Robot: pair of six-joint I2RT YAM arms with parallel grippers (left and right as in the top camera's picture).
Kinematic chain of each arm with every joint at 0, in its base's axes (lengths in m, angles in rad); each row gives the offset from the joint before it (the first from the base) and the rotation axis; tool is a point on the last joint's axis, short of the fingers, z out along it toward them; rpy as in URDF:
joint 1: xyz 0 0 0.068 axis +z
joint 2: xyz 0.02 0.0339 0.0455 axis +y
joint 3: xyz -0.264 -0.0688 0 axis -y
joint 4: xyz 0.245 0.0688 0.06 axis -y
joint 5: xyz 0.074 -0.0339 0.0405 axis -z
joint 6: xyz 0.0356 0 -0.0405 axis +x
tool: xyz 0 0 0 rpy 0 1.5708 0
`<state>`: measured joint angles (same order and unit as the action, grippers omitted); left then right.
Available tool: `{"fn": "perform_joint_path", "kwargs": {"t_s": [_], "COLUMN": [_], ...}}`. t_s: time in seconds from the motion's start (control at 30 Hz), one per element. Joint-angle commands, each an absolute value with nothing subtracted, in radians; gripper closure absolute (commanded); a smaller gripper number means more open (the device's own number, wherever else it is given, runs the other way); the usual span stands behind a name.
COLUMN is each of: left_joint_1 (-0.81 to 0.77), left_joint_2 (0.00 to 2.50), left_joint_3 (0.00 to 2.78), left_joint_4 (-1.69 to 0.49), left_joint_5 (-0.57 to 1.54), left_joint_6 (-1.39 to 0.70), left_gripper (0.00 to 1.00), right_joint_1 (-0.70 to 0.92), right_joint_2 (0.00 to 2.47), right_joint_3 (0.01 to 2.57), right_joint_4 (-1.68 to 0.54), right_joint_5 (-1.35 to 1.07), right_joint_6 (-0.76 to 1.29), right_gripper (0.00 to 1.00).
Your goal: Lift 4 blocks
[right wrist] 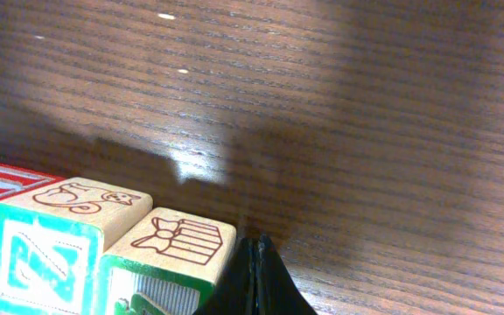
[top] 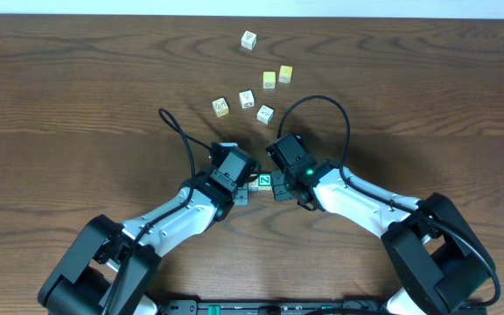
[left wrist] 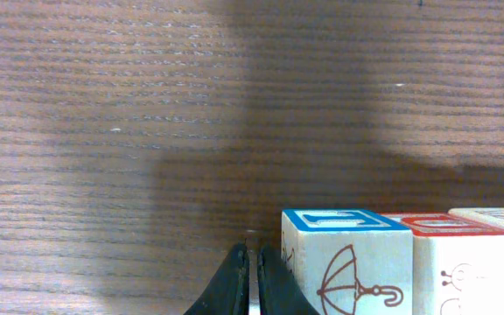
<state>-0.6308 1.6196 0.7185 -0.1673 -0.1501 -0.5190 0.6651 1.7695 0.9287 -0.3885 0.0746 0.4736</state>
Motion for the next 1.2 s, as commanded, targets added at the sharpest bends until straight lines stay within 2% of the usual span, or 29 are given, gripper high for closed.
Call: {"fn": "perform_joint_path", "kwargs": {"t_s": [0.0,0.27,0.77,1.17], "left_joint_1": [-0.641,-0.640,-0.631,-0.491], "left_joint_2": [1.595,1.595,1.592,1.533], "left_joint_3": [0.756,0.756,0.757,0.757], "left_joint_4": [-0.165,-0.181,-0.195,-0.228], "left_joint_5": [-0.171,-0.266,-0.276,-0.335], "left_joint_6": [-0.505,-0.474,-0.441,-0.391], "left_gripper": [0.93,0.93,0.93,0.93], "right_joint_1": [0.660,0.660,0.636,0.543], "right_joint_2": [1.781,1.781,1.780,1.775], "right_joint_3": [0.952,0.952,0.952,0.952], "right_joint_4": [-0.385,-0.391,-0.420,-0.431], "right_joint_5": [0.038,0.091,0.123,0.135], "right_joint_6": [0.455,0.421,0.387,0.357], "right_gripper": [0.99,0.99,0.99,0.99]}}
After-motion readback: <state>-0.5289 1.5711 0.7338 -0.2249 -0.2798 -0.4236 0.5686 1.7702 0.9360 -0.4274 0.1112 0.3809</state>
